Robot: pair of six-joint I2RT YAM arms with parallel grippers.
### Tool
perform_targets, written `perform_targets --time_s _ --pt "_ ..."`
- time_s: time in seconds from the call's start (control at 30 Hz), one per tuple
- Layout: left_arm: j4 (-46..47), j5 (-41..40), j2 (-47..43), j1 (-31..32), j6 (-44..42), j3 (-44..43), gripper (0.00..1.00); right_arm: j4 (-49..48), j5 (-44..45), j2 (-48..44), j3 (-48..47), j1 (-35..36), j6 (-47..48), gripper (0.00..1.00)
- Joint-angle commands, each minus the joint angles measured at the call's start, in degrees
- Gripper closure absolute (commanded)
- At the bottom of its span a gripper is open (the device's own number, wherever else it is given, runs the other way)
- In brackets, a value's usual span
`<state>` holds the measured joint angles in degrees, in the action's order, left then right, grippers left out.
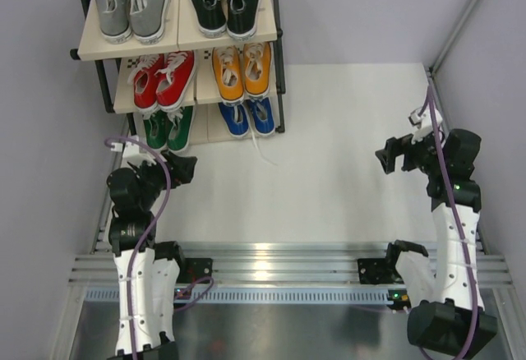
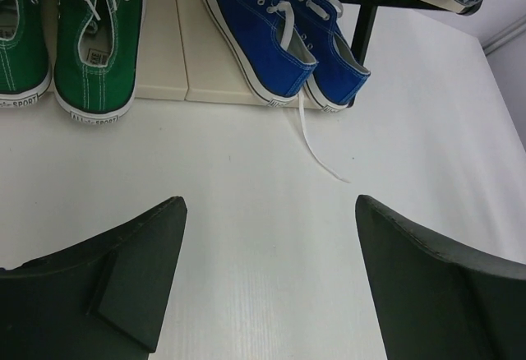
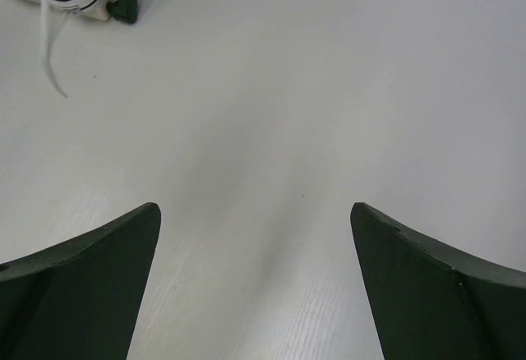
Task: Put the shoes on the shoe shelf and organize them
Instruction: Reset both arms
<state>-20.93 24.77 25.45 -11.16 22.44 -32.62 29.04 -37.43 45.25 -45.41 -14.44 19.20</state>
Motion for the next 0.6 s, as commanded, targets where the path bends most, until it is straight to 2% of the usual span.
perform_targets --time_s 0.0,0.27,0.57 --pt "1.24 -1.75 -0.93 0.00 -1.26 -0.43 0.11 -6.01 11.73 -1.31 0.06 -1.38 -6.70 0.01" --pt "0.45 -2.98 -1.90 0.17 -1.69 -0.34 0.11 -9.96 26.86 -2.45 0.67 -1.65 -18.40 0.01" --pt "0.36 -3.42 -2.25 0.26 -1.96 -0.07 0.10 -11.19 27.76 -4.82 2.51 -1.73 -21.22 0.01"
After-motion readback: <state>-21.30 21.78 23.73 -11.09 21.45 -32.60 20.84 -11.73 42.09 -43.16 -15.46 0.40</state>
